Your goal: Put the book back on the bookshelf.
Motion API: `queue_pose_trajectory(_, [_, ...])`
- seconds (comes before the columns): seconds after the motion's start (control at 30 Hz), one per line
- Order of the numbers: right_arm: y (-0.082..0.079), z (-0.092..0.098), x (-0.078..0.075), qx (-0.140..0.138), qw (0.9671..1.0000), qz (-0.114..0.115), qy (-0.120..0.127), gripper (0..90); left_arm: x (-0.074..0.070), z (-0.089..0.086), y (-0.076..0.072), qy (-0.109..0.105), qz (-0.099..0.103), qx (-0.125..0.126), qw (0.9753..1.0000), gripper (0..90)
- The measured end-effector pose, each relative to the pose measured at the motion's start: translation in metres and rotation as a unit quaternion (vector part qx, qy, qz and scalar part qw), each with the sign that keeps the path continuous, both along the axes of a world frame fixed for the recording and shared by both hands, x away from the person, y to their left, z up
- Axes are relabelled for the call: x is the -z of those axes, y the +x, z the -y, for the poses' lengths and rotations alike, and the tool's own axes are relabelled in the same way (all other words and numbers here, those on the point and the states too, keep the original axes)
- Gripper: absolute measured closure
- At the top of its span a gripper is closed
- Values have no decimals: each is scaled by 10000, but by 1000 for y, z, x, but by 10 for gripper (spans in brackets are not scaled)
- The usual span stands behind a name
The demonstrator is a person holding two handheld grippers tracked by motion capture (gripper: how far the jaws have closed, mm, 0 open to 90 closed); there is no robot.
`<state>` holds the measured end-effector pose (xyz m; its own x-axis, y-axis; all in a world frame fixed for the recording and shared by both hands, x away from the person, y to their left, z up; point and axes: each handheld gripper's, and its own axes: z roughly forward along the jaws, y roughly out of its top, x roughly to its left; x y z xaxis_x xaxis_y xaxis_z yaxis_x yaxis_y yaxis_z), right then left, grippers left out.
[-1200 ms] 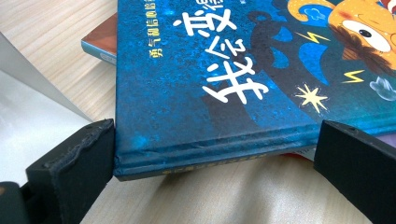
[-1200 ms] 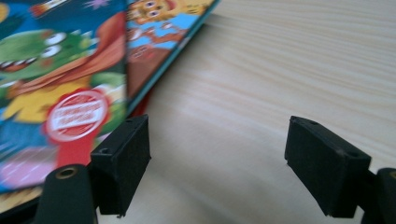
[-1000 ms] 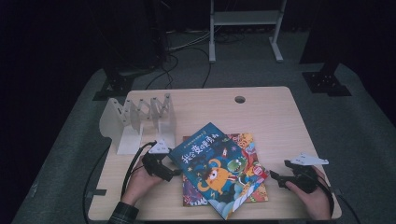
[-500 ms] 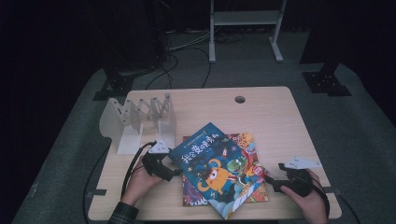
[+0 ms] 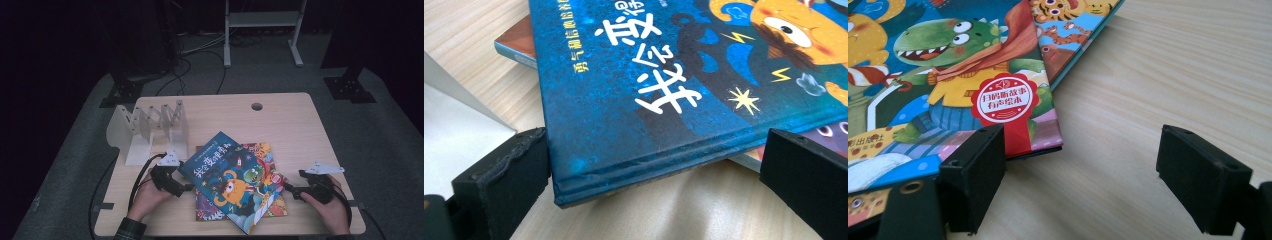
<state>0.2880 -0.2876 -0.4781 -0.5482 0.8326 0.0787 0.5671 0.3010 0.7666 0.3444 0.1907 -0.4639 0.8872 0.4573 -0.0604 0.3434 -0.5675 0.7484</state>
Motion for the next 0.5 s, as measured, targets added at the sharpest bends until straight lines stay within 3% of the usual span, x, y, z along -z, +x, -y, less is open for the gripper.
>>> queue_pose_trajectory(0.5, [30, 2, -1, 128, 9999, 0, -17, 207, 0, -4, -15, -137, -144, 139, 9997, 0])
